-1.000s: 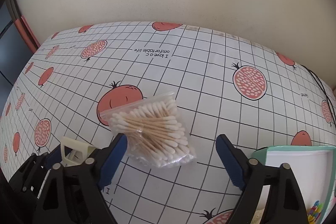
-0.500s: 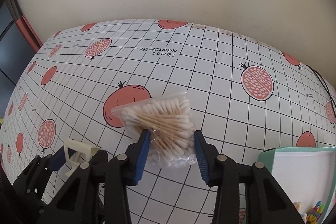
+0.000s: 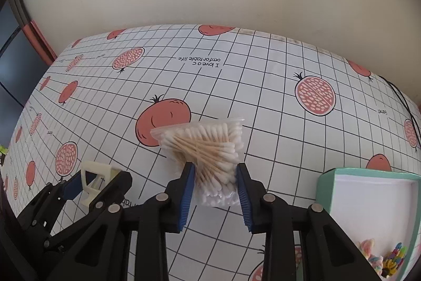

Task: Organize objects
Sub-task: 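Lift and carry the clip with the left tool while the right carries the swab bag to the tray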

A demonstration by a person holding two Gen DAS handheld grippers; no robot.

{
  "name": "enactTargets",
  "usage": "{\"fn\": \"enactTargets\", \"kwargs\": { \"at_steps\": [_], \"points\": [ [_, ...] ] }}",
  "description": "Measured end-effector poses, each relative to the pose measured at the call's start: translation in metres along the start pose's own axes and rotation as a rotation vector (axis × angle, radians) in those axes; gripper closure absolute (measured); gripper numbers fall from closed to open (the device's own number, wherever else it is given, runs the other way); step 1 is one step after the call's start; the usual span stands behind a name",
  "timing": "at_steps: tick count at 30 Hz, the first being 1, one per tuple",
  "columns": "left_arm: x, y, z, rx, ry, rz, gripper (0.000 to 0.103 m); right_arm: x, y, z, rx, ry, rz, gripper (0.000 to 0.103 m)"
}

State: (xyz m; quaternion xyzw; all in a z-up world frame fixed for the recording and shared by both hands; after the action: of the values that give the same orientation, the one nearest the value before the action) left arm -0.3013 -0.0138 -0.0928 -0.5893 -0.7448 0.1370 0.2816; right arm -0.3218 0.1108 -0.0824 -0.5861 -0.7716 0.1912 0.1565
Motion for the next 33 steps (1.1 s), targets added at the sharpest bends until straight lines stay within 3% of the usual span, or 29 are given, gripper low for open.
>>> {"fn": "enactTargets", "kwargs": {
  "at_steps": [23,33],
  "points": [
    [0.018,-0.013,-0.040,0.060,0.062,-0.017,0.049,0.035,0.025,-0.069,0.093,0.037,0.031,0.073],
    [0.078,-0.003,-0.070,0.082,0.154,0.055,0.049,0.088,0.068,-0.111,0.114,0.104,0.104,0.073]
  ]
}}
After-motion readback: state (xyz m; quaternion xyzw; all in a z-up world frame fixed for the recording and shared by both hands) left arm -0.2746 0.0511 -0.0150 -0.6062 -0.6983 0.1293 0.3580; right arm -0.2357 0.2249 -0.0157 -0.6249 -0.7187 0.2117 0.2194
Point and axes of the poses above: each gripper's, at about its wrist camera, not at the fingertips, and z roughly the way its jaws point, x to its right, y to its underside, the point moved 10 cm from there along z, roughly the way its jaws point, and after that the axes turned 12 degrees about -z, right-handed, at the moved point
